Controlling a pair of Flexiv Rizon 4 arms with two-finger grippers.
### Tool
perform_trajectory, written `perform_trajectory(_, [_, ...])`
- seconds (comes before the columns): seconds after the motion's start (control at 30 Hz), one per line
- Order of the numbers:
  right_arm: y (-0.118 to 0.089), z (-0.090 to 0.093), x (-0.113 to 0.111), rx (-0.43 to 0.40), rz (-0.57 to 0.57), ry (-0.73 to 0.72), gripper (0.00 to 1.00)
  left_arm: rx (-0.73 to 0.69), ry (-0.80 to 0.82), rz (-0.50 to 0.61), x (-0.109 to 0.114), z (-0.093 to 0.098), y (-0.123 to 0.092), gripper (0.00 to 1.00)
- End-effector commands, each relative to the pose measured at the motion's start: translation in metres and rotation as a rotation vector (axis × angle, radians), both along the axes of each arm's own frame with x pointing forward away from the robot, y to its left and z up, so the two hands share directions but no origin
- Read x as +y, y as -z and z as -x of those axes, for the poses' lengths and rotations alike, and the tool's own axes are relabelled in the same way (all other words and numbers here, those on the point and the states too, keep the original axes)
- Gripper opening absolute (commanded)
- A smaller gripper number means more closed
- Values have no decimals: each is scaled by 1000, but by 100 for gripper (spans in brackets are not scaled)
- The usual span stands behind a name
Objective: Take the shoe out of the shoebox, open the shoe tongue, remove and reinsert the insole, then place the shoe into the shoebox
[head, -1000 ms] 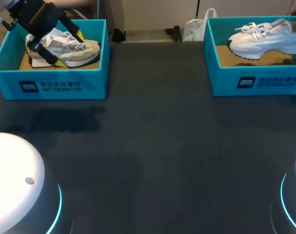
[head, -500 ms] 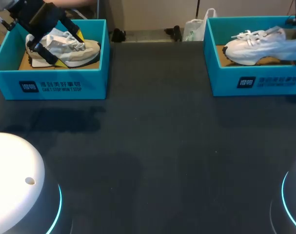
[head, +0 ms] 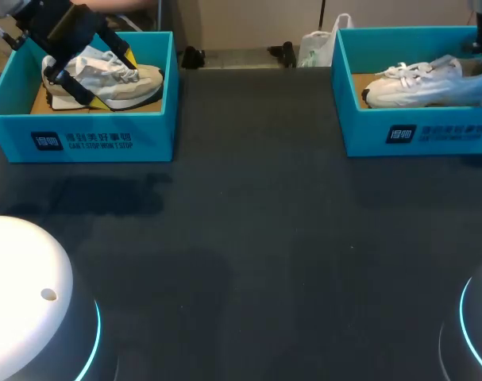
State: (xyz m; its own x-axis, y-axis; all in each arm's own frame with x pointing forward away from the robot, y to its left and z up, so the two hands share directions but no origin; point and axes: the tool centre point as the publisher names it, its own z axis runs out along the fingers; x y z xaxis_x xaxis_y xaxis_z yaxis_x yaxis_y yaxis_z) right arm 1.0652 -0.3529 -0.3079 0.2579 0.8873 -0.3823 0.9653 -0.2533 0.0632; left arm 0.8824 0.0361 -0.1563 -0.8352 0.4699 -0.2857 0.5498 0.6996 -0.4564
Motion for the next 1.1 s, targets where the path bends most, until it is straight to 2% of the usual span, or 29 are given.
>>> perform_trajectory(0.03, [5, 3, 1, 5, 4, 0, 0, 2, 2, -3, 0, -1, 0, 100])
perform_trajectory(1.1, [10, 40, 10, 20, -3, 24, 0, 2, 2, -3, 0, -1, 0, 100])
